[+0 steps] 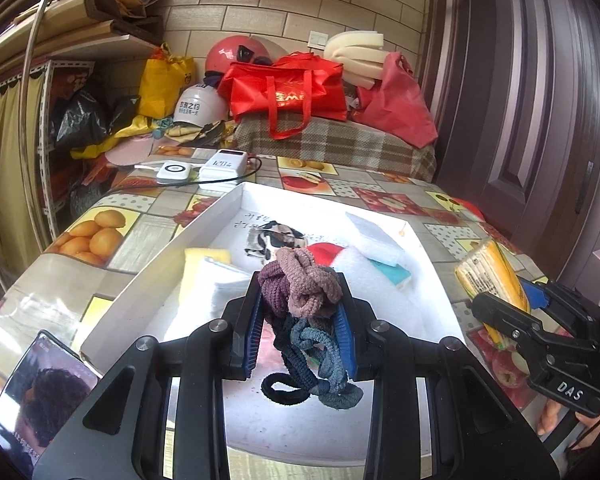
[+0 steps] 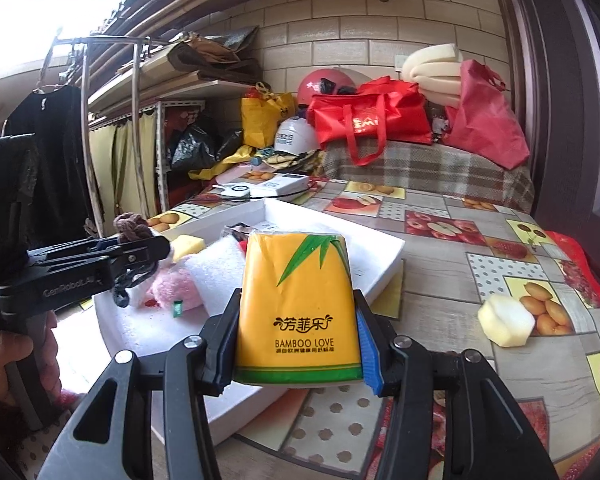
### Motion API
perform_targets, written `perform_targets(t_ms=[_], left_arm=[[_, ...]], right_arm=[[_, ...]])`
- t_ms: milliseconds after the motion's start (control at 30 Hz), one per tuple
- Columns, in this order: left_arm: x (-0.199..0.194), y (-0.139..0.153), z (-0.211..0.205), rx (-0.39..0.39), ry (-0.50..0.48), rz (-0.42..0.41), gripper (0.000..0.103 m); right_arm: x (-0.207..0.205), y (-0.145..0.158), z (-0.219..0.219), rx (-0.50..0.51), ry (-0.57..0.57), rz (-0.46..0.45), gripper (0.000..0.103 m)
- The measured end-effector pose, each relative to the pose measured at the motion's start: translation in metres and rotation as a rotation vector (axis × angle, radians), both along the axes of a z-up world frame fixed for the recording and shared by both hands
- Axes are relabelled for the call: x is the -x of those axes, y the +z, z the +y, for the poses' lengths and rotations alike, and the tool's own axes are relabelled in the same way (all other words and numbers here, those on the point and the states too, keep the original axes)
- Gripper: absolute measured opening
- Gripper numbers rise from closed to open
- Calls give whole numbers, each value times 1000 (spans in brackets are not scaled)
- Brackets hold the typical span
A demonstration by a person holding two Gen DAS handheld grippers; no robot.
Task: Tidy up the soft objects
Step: 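Carry the hair ties in the left gripper and tissue pack in the right over the tray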
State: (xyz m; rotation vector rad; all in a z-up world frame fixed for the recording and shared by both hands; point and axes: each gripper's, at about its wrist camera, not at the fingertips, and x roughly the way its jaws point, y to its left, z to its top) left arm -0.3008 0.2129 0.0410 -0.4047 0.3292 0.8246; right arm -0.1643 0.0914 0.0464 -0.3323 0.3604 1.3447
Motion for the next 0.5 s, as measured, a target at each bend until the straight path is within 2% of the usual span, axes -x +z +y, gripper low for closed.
perform_targets(t_ms=[133, 267, 500], left_arm=[[3, -2, 5, 17, 7, -1, 31], [4, -4, 11, 37, 8, 0, 31], [5, -4, 15, 52, 9, -1, 31]], right_arm=[[9, -1, 7, 17, 43, -21, 50], [17, -6, 20, 77, 84, -33, 50], [17, -17, 44, 178, 125, 0, 50]])
